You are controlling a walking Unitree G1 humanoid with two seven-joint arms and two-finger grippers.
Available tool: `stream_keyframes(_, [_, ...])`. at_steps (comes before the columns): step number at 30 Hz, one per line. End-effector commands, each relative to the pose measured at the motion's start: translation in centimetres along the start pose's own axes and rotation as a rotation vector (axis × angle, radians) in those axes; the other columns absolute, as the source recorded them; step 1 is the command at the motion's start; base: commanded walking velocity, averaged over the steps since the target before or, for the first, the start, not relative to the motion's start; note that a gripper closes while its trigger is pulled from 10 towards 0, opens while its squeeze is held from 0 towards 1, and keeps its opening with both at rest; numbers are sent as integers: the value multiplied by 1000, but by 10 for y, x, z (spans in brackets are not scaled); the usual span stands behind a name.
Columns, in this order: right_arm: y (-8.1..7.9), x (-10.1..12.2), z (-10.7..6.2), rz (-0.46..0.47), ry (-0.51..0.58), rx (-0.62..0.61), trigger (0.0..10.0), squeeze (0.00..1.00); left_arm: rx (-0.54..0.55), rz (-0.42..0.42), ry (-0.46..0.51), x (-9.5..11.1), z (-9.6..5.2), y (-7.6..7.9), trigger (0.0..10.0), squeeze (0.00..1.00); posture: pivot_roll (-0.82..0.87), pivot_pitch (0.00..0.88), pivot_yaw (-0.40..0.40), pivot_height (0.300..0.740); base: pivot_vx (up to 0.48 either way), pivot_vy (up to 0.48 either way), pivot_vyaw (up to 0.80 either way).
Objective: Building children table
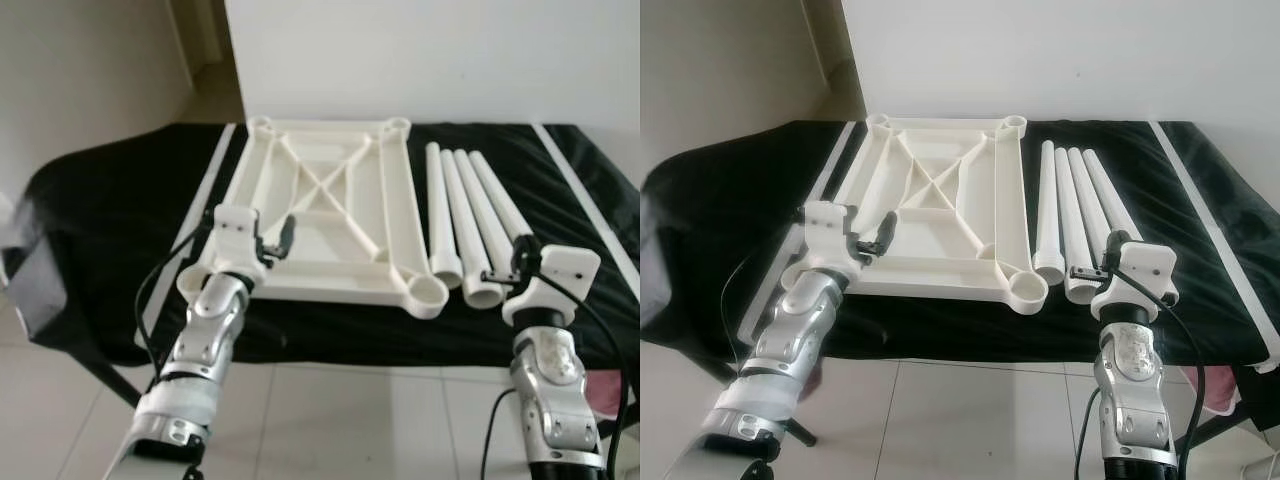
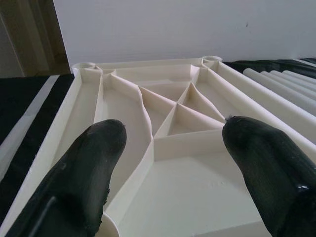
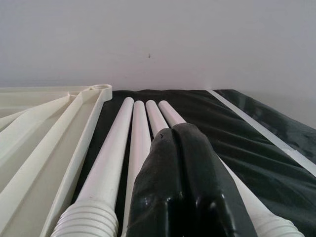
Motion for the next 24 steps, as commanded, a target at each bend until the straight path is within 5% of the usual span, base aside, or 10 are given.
stream_keyframes(1, [-1, 1, 0, -7, 7, 8, 10000, 0, -113, 35, 2, 3, 0, 8, 10000, 0, -41, 0, 42, 740, 0, 0, 0])
stream_keyframes(12, [-5, 1, 4, -12, 7, 27, 10000, 0, -154, 43, -5, 4, 2, 13, 10000, 0, -39, 0, 44, 740, 0, 0, 0])
stream_keyframes(24, [-8, 2, 4, -2, 13, 22, 10000, 0, -75, 8, -51, -4, 5, 4, 10000, 0, -38, 0, 56, 740, 0, 0, 0])
Point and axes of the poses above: a point about 5 cm out from each wrist's last joint towards the gripper, its own z axis pointing out of the wrist towards the gripper, its own x axis along the axis of the wrist's last joint, y = z × x, the point moved 3 cm from there along z, pointing out of the wrist towards the gripper, and after that the axes turned 3 degrees about -z, right-handed, at the moved point
